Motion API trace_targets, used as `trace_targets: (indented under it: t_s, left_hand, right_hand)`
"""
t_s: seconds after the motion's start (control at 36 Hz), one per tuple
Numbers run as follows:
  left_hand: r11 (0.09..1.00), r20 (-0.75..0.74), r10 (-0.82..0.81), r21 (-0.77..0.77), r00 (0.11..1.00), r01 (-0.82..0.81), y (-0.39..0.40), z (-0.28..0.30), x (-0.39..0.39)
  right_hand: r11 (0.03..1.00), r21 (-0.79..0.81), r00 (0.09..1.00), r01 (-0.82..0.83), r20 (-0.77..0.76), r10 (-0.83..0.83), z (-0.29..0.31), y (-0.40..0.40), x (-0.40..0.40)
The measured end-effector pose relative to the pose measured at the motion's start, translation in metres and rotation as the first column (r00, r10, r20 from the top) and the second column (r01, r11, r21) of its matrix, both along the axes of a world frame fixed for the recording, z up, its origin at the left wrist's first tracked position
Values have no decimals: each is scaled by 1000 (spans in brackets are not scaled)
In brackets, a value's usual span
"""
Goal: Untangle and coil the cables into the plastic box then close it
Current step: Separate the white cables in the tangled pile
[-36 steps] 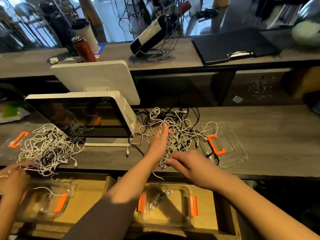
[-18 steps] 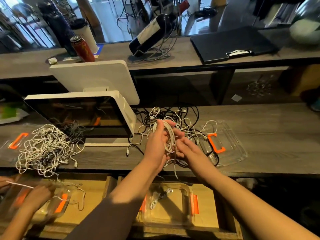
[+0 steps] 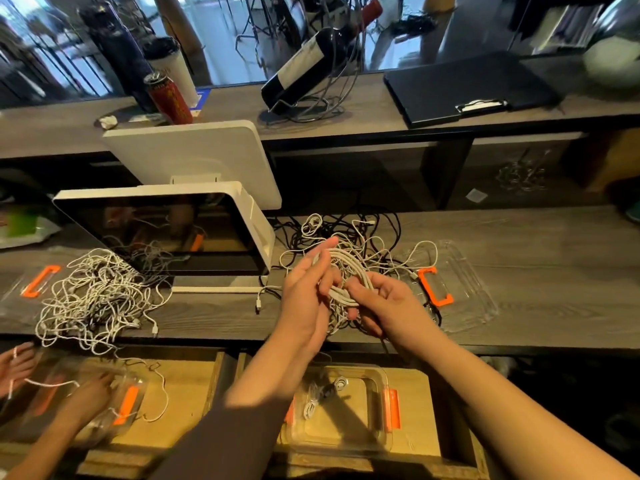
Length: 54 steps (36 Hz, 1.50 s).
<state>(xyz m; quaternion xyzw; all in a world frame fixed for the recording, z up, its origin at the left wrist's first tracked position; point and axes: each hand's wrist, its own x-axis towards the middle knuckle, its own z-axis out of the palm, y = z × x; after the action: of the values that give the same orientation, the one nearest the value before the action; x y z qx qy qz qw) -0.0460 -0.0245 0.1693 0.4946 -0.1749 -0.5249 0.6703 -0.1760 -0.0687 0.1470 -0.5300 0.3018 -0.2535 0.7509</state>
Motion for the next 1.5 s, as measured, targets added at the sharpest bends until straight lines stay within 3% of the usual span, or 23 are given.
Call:
trace_targets:
  t_s: [0.08,0.17,0.33,0.53,0.64,0.81,0.94,1.06,1.17,1.31,1.5]
  left_hand:
    - [996,-33,-91,11,995,92,2,-5,12]
    - [963,125,-259,114,958,245,6,-1,18]
    - [926,593,-350,334,725,174,0,2,18]
    - [900,737,-434,384,518,207,0,0,19]
    - [901,710,-433,333,555,277,1,3,20]
    - [937,571,-342,263,747,228,2,0,17]
    - [953,332,-287,197,898,231,3,-1,10]
    - [979,398,-134,193,908,61,-4,-4,5]
    - [970,632,-1,190,775,-154,-12,-8,4]
    - [965,815,72,89,575,-247,-13,-18,6]
    - [966,965,-127,172,231,-191,-12,-32,14]
  right_hand:
    - [1000,24,999,-7,-43,8,1,-6,-4]
    - [998,15,994,-64,-92,66,3,-9,-10]
    - [981,26,968,-194,-156,196,3,-13,-18]
    - [970,-25,957,-241,-172,233,6,-15,-24]
    - [970,-105,965,-219,-168,200,9,-16,-26]
    - [936,-351,978,41,-179,-110,-1,-27,-32]
    - [880,-475,969,19,-209,-134,-17,-22,-28]
    - [845,-529,933,-80,-337,-123,-27,-4,-22]
    - [772,-611,897,-176,-423,-131,-26,20,-15]
    - [662,-710,859,-240,-473,-195,-15,43,-10]
    - [516,-828,842,-220,-428,-327,5,30,-12]
